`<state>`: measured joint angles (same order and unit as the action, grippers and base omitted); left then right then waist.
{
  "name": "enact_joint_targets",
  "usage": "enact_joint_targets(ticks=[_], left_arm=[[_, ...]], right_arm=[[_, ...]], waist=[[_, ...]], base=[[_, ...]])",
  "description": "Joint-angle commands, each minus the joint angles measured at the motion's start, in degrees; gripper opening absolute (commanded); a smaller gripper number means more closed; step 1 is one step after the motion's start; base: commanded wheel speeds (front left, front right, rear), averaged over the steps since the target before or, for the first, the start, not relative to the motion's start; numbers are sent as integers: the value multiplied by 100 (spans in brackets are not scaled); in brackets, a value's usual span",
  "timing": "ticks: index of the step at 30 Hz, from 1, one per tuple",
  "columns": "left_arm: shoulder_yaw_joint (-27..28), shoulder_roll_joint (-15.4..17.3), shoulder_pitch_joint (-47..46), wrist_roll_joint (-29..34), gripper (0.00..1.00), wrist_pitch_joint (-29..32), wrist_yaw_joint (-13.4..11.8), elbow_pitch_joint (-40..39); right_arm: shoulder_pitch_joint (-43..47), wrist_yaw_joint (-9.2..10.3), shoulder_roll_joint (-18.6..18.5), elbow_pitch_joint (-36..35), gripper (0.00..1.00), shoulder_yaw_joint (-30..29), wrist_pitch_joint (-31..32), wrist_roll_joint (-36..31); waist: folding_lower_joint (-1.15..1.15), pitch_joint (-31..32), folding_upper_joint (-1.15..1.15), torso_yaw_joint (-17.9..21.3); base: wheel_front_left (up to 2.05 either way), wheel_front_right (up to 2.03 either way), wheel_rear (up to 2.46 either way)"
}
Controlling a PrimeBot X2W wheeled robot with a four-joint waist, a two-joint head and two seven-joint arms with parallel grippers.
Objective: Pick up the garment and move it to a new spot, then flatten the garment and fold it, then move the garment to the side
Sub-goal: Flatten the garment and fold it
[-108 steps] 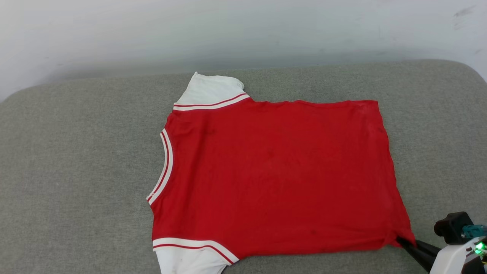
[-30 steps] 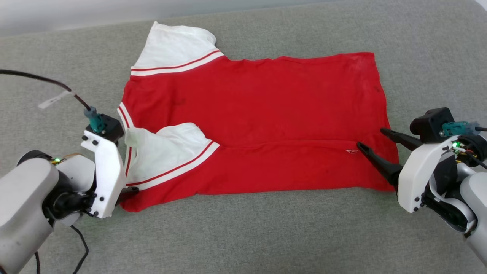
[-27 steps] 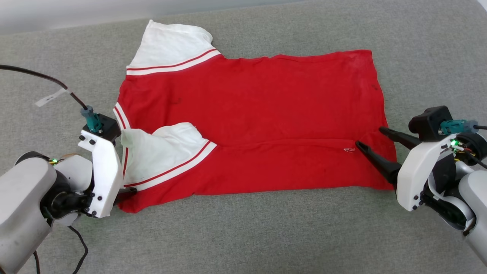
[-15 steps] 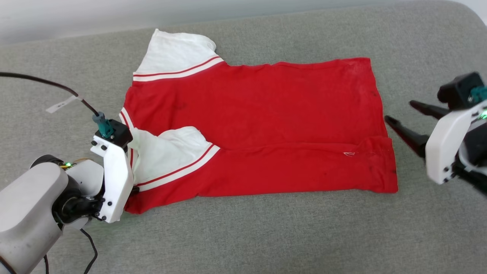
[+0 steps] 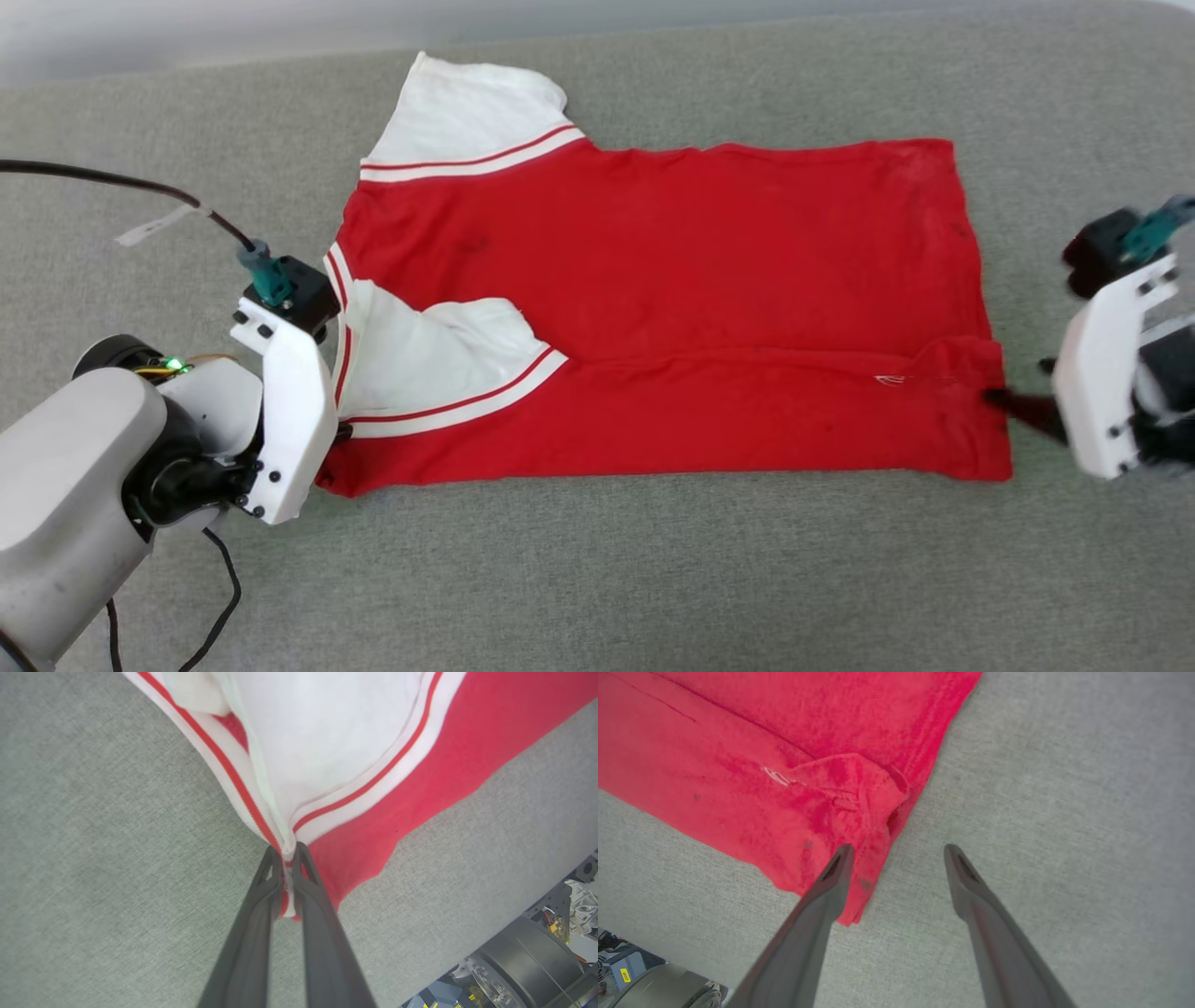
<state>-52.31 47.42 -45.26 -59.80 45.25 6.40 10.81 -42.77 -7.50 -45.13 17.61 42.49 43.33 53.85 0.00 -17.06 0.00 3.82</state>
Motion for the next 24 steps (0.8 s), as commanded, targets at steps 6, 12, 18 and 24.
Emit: enact_joint_targets(ticks=[6,12,18,24], left_arm=[[-53,-43,-91,112,0,-11,-15,-176],[-67,10,0,117,0,-60,-20,-189],[-12,97,214,-14,0,-221,-57,-153],[74,279,522,-240,0,-357,-118,-343]], right_arm=[[595,0,684,521,100,367,-232,0],[841,-20,1007,605,100,677,-460,155],[509,-4,651,485,0,649,-947,155],[471,2,96,40,0,737,-1212,234]], waist=[[0,-219,0,-119],[0,-240,0,-101],[0,-19,0,-11],[0,302,0,26]], base=[[0,0,0],[0,0,0],[0,0,0],[0,0,0]])
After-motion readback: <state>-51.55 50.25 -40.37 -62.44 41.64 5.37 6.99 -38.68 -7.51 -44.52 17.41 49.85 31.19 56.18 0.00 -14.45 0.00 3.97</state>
